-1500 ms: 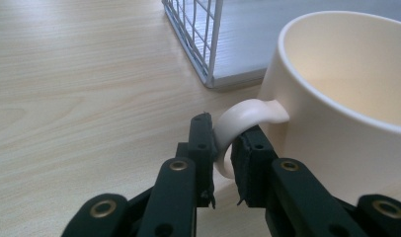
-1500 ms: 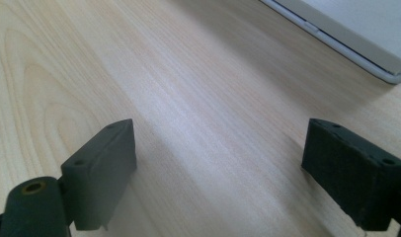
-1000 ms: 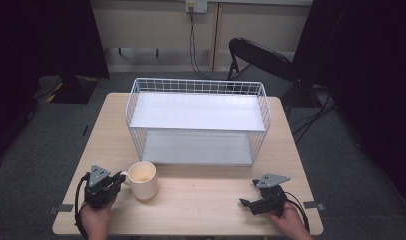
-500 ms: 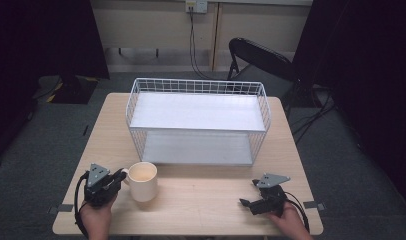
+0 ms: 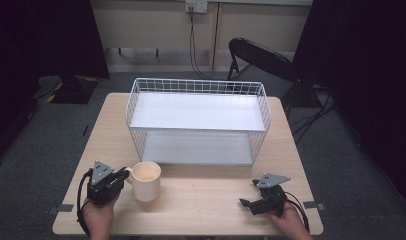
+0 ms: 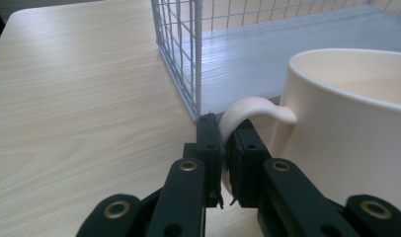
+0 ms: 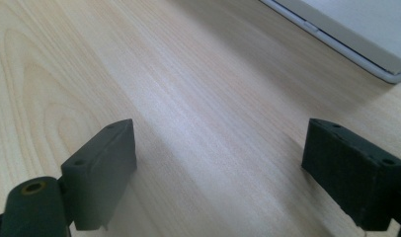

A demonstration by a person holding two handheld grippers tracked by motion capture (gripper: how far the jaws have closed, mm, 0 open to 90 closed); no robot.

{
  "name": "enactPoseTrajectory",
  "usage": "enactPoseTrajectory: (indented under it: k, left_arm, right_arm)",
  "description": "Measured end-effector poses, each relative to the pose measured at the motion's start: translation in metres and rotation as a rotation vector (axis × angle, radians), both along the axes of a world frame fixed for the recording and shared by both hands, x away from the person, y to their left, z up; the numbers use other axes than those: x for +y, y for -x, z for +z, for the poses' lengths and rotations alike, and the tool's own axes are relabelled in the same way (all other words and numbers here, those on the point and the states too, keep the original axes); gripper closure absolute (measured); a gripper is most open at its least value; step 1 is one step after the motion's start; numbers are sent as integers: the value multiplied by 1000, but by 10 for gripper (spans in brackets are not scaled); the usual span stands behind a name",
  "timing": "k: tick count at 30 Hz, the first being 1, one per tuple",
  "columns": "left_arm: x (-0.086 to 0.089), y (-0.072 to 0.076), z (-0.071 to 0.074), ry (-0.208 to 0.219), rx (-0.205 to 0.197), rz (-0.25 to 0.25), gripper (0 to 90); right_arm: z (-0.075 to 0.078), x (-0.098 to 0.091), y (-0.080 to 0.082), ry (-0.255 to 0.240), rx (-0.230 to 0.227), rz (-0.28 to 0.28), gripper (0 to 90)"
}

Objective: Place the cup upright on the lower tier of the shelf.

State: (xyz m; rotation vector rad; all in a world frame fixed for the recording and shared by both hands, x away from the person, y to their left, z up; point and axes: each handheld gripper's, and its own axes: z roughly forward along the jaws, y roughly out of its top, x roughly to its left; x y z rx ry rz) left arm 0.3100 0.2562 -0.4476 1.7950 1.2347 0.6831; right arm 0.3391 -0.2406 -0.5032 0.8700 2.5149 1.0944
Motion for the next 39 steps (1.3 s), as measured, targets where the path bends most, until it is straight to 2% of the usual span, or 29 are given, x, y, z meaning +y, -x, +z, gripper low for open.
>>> enactPoseTrajectory:
  k: [11,18,30,39]
  left_arm:
    - [-11,-4,3,-3,17,-17,847]
    - [-21,-8,3,-1,13,-29,847]
    - [-43,-21,5,4,20,-41,848]
    - [-61,-33,10,0,10,-44,848]
  right_arm:
    - [0,0,0,0,0,0,126]
    - [0,0,0,0,0,0,126]
    - [0,0,0,0,0,0,126]
    - [0,0,0,0,1,0,126]
